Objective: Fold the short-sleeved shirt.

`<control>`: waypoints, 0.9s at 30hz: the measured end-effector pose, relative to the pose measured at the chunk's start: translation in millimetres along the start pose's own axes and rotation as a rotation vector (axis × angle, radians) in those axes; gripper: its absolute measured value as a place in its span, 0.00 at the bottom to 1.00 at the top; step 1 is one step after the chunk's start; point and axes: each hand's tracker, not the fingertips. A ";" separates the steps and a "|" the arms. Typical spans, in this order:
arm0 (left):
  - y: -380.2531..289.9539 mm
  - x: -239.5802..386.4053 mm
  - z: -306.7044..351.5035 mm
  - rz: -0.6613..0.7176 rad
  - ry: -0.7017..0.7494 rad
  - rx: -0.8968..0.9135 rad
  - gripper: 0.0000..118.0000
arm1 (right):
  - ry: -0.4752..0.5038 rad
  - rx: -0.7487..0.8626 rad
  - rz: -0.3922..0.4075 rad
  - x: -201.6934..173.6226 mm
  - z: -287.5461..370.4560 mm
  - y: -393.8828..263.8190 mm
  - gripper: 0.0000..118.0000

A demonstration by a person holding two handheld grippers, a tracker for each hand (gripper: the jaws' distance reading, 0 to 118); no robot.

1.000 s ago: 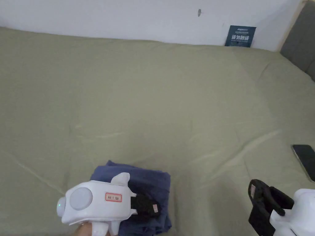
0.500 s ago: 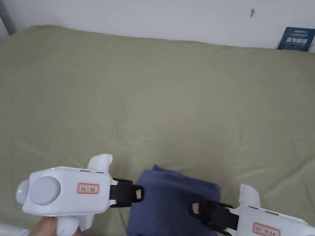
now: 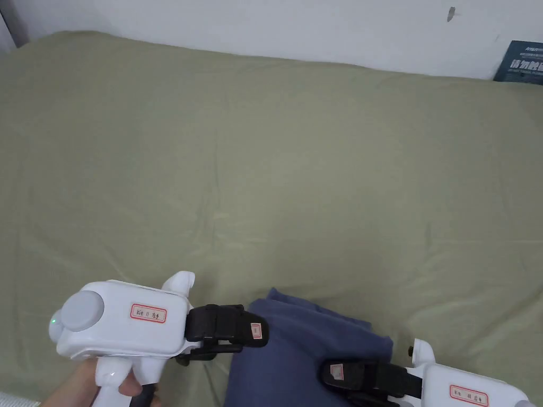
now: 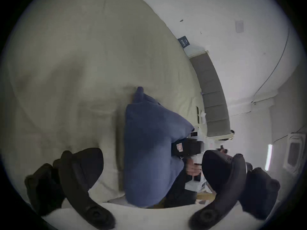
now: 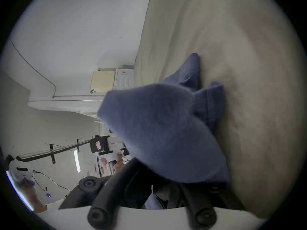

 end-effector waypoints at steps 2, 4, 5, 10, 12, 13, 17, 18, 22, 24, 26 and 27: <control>4.8 -6.1 -18.6 0.027 -0.064 -0.055 1.00 | -0.002 0.001 0.001 -2.7 -1.7 -2.9 0.00; 7.0 -9.8 -32.3 0.030 -0.150 -0.061 1.00 | -0.005 0.001 0.005 -0.2 0.2 0.2 0.00; 8.6 -9.1 -37.0 0.022 -0.178 -0.058 1.00 | -0.003 0.000 0.002 0.0 0.2 0.4 0.00; 11.6 1.9 -34.3 -0.085 -0.023 -0.052 0.25 | -0.080 0.020 0.033 -13.6 2.1 -0.1 0.00; 10.4 -4.4 -30.8 -0.075 -0.014 -0.046 0.25 | -0.168 0.074 0.127 -35.0 6.5 -7.4 0.00; 8.6 -6.9 -26.8 -0.032 -0.057 -0.045 0.25 | -0.195 0.111 0.167 -47.0 9.9 -13.5 0.00; 10.2 -8.4 13.7 -0.077 -0.026 0.009 0.25 | -0.247 0.197 0.287 -81.7 27.6 -33.4 0.00; 12.4 -9.5 28.8 -0.075 -0.016 0.021 0.25 | -0.265 0.208 0.313 -87.5 30.5 -36.3 0.00; 34.0 -27.5 120.6 -0.118 0.115 0.126 0.25 | -0.327 0.235 0.393 -101.7 41.9 -41.7 0.00; 53.3 -42.6 167.8 -0.115 0.187 0.156 0.25 | -0.334 0.243 0.393 -104.3 45.2 -40.3 0.00; 80.5 -66.3 212.8 -0.125 0.279 0.166 0.25 | -0.345 0.264 0.396 -108.8 46.7 -38.7 0.00; 91.9 -76.5 229.0 -0.113 0.311 0.155 0.25 | -0.348 0.270 0.399 -110.0 47.9 -37.5 0.00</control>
